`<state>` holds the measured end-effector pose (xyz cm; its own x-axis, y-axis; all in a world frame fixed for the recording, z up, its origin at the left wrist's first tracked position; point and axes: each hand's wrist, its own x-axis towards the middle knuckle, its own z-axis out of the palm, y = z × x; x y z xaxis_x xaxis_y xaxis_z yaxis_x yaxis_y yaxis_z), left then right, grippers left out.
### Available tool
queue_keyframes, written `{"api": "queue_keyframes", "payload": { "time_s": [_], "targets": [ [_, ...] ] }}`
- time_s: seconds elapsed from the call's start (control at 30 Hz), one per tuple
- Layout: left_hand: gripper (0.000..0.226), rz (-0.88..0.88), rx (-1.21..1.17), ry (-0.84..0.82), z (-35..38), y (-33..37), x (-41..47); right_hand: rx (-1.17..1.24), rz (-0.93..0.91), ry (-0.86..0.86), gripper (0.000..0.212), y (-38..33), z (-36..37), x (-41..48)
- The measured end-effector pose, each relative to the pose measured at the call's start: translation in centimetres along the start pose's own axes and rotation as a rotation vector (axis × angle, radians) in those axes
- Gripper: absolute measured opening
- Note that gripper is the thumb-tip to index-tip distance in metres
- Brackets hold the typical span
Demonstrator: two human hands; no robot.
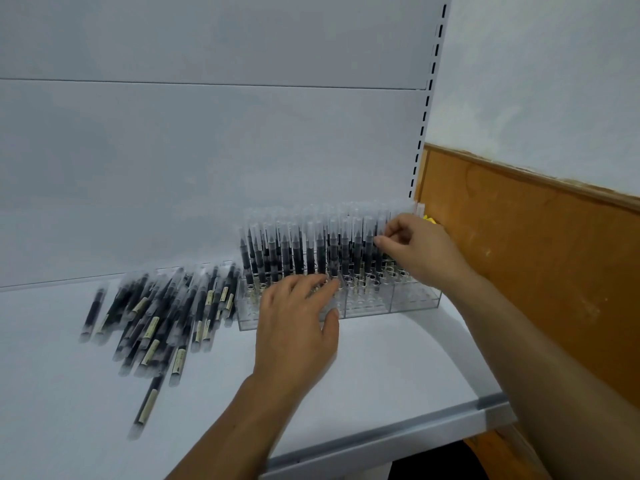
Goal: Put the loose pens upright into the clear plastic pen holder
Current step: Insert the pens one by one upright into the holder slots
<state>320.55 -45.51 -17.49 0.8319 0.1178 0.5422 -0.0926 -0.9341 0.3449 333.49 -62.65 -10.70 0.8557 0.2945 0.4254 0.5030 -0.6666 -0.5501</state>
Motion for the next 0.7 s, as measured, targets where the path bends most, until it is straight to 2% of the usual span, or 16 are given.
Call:
{"api": "queue_keyframes", "payload": {
  "time_s": [0.23, 0.4, 0.6, 0.7],
  "targets": [
    [0.042, 0.006, -0.008, 0.003, 0.0, 0.0, 0.0, 0.011, 0.034, 0.015, 0.023, 0.3, 0.5, 0.1],
    [0.046, 0.009, -0.005, -0.027, -0.2, 0.0, -0.1, 0.004, 0.045, 0.007, 0.017, -0.1, 0.4, -0.2],
    [0.049, 0.03, -0.092, -0.106, -1.4, -0.7, 0.1, -0.139, 0.06, -0.097, 0.023, -0.6, -0.7, -1.3],
    [0.043, 0.05, -0.117, -0.055, -2.9, -1.5, -0.1, -0.211, 0.049, -0.088, 0.021, -1.3, -0.8, -2.0]
  ]
}}
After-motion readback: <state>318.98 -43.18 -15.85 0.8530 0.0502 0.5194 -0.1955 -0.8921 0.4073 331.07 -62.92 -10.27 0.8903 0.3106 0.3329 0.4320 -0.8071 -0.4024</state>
